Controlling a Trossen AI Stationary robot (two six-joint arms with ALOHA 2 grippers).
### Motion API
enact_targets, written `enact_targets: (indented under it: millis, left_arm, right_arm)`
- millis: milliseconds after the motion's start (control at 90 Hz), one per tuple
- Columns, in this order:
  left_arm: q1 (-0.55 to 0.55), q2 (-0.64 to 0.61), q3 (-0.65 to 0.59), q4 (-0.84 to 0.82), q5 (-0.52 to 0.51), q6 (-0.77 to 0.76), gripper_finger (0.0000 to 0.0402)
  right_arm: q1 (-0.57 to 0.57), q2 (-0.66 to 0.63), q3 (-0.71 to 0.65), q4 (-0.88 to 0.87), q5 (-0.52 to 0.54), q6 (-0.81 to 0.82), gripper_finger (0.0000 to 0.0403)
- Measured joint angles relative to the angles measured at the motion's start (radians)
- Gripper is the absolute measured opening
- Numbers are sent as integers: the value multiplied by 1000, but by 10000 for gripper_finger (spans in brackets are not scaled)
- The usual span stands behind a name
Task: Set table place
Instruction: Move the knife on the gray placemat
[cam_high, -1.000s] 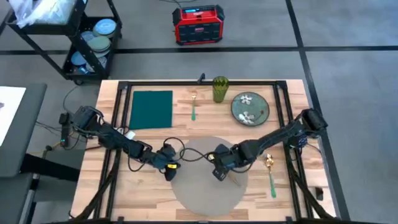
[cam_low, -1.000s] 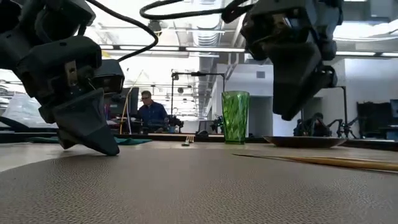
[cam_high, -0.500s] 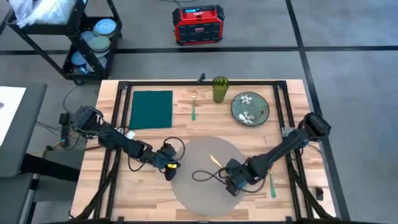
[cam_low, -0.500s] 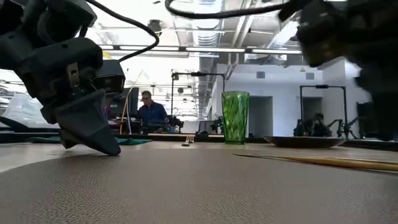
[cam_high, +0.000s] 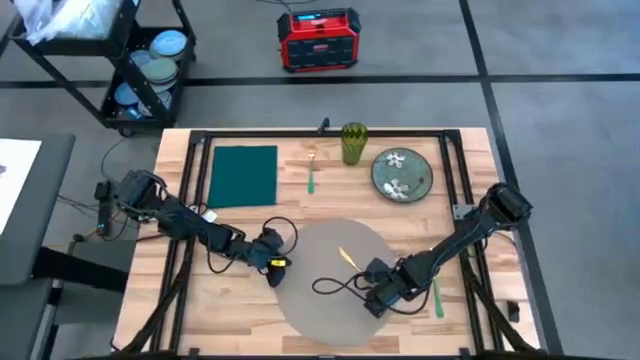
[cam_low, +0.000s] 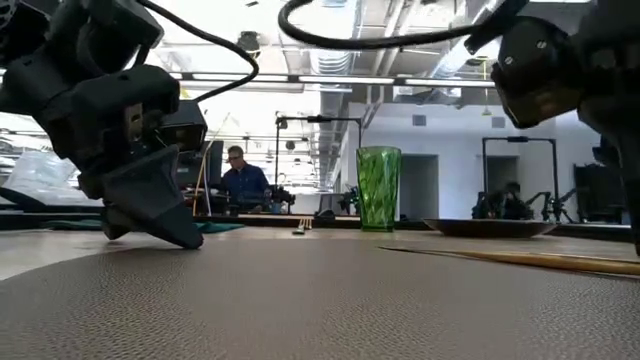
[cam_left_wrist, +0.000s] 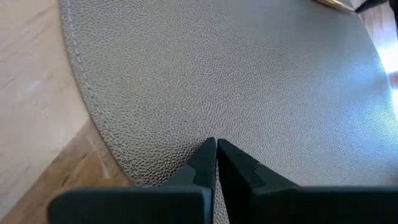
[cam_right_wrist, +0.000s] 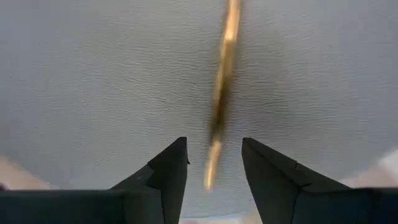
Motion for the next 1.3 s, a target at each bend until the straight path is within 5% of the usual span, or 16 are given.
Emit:
enact_targets:
  millis: [156, 356, 944, 1300]
  left_arm:
    - [0, 0, 0, 0, 0, 0, 0]
    - [1, 0, 0, 0, 0, 0, 0]
    - [3, 0, 0, 2, 0, 15, 0]
    - [14, 0, 0, 2, 3, 10, 0]
  right_arm:
    - [-3, 0, -25, 45, -18, 4, 118]
    - [-27, -2, -37, 40, -60, 11, 11]
    - [-20, 0, -38, 284, 49, 230, 0]
    - [83, 0, -38, 168, 120, 681, 0]
